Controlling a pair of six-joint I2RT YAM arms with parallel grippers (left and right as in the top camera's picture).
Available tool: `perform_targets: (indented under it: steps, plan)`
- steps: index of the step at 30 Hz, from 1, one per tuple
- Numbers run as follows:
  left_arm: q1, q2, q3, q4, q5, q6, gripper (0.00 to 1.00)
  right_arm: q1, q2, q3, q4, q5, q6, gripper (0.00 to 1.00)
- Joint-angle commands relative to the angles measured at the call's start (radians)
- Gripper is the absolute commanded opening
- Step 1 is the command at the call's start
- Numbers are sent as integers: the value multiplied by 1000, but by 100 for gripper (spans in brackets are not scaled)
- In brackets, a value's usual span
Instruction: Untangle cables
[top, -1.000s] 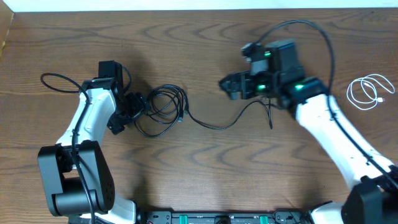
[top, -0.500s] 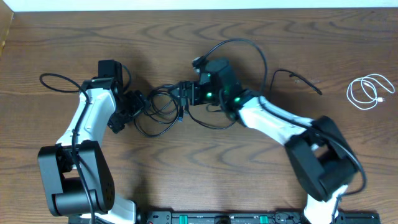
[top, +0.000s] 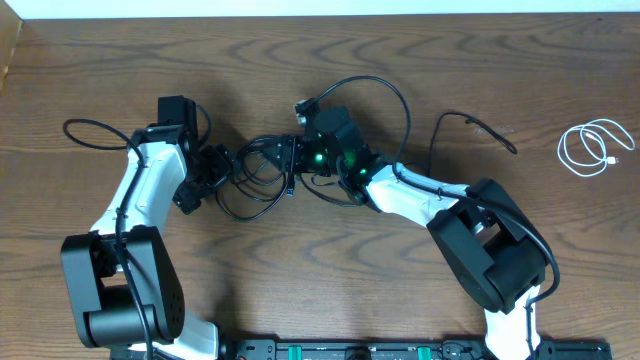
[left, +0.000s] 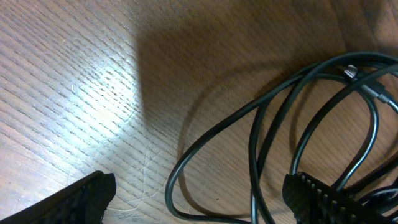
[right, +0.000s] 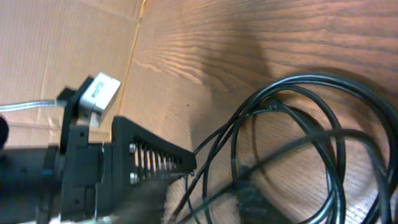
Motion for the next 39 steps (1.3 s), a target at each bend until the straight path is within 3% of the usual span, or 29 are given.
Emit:
perform_targets:
  steps: [1,7,19,28,39]
  plan:
    - [6,8,-10,-2,-13,-5,91,2,4,9,10,-25,14,1]
    - [6,8,-10,-2,-13,-5,91,-9,-10,9,40,-90,5,1]
    - [6,8,-10,-2,-14,-5,91,-15,-171,9,36,-147,-169,1]
    - [6,8,-10,-2,-14,-5,91,-38,-310,9,-125,-142,-285,1]
    - [6,8,-10,-3,-13,-5,91,-84,-448,9,-142,-173,-287,1]
